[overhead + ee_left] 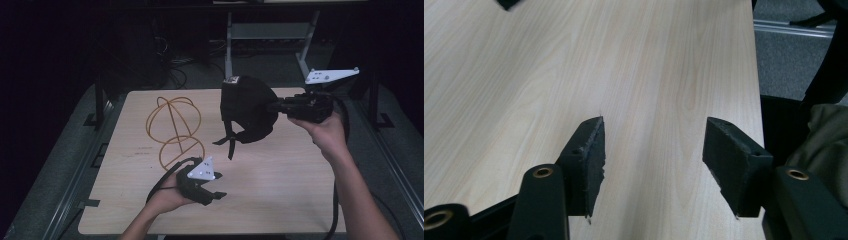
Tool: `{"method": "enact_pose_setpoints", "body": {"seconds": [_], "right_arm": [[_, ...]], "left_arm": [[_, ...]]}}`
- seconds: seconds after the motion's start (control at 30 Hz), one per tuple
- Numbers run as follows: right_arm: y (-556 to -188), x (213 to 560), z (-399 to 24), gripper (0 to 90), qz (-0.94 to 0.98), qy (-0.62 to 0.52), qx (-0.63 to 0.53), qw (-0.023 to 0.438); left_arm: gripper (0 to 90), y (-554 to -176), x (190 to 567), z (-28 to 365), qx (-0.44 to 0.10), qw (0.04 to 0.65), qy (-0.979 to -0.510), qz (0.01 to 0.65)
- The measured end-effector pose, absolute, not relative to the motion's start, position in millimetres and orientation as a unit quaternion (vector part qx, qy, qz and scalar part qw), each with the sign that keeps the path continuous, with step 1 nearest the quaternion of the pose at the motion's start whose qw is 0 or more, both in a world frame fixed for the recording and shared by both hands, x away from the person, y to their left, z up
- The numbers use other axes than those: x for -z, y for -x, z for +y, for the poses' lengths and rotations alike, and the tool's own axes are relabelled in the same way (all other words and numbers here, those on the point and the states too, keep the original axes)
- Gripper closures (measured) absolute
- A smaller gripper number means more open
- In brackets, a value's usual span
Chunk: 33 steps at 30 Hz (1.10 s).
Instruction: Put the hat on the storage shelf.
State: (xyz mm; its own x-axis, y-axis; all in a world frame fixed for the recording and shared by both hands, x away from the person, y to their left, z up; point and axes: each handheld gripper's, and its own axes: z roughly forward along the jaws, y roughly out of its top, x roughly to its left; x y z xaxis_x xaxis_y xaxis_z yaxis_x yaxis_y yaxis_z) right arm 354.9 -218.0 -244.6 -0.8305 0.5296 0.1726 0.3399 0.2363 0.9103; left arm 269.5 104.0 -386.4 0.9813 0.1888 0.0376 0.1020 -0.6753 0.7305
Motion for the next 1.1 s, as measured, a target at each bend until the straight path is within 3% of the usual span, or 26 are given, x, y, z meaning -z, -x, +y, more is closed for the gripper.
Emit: {"method": "enact_pose_setpoints", "body": {"seconds": [0.17,0.73,1.1], "right_arm": [[-361.7,236.7,-207.1,78.1,0.781,-0.272,-0.556,0.082],[-377.9,215.5,-161.6,78.1,0.798,-0.241,-0.547,0.072],[-383.5,204.2,-132.8,78.1,0.809,-0.219,-0.542,0.066]], "left_arm": [[33.4,-268.2,388.4,103.3,-0.067,0.391,-0.914,0.083],[26.1,-266.5,394.3,107.6,-0.055,0.4,-0.91,0.097],[25.9,-268.4,389.3,111.8,-0.063,0.405,-0.908,0.09]]}}
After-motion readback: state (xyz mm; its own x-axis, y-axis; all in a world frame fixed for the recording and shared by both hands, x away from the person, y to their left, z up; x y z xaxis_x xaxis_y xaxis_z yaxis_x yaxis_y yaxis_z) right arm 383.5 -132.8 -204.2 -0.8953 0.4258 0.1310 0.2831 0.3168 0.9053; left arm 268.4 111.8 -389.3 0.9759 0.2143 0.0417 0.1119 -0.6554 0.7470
